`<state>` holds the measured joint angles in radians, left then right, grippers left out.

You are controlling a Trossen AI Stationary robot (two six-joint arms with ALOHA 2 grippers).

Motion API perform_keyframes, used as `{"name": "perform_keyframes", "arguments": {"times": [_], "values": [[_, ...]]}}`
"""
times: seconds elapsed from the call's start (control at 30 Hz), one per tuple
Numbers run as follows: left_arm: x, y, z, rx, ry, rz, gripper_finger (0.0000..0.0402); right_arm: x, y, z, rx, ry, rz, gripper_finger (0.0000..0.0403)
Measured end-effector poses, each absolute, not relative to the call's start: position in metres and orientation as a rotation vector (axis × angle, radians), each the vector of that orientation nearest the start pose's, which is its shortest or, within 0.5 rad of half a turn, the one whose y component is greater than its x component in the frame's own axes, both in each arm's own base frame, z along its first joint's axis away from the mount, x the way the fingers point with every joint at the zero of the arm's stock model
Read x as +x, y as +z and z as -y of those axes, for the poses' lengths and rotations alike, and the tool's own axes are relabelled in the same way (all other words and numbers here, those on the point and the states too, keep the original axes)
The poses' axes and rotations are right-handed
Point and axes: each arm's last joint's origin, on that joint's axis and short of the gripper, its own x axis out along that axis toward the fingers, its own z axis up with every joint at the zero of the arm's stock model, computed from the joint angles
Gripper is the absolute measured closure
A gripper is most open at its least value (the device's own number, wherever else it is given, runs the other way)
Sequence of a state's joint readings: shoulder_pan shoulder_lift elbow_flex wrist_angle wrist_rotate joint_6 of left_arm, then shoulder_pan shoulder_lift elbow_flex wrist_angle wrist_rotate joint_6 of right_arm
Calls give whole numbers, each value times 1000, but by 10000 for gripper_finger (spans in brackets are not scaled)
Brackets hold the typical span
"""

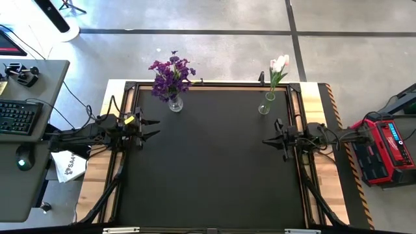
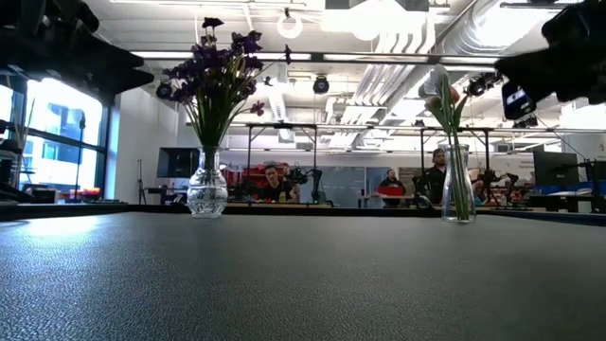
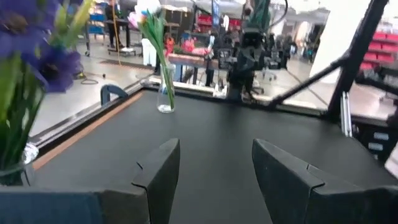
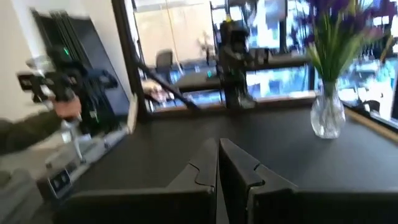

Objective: Sort flowers into vase by color
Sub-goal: Return to Home Position

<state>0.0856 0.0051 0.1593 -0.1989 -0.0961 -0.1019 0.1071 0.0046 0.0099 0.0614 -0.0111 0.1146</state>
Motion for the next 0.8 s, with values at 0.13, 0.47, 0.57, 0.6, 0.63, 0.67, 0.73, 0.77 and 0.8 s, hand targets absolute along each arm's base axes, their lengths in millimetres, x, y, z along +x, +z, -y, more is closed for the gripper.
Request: {"name": "perform_keyframes", "arguments": {"times": [0.13, 0.47, 0.57, 0.6, 0.63, 0.67, 0.73, 0.77, 0.8], "values": [[85, 195, -9, -50, 163, -61, 214, 97, 168, -8, 108, 90, 14, 403], [93, 172, -7, -60, 43, -69, 214, 97, 168, -2, 95, 11, 17, 403], [97, 171, -7, -56, 50, 17, 214, 97, 168, -2, 96, 13, 17, 403], [98, 172, -7, -37, 49, 53, 214, 97, 168, -2, 96, 13, 17, 403], [98, 172, -7, -24, 52, 59, 214, 97, 168, -2, 96, 13, 17, 403], [98, 174, -7, -16, 56, 80, 214, 97, 168, -2, 97, 13, 16, 403], [97, 177, -7, 3, 58, 101, 214, 97, 168, -2, 96, 13, 16, 403], [97, 177, -7, 11, 59, 101, 214, 97, 168, -2, 96, 13, 16, 403], [97, 176, -7, 19, 59, 97, 214, 97, 168, -2, 96, 13, 16, 403]]}}
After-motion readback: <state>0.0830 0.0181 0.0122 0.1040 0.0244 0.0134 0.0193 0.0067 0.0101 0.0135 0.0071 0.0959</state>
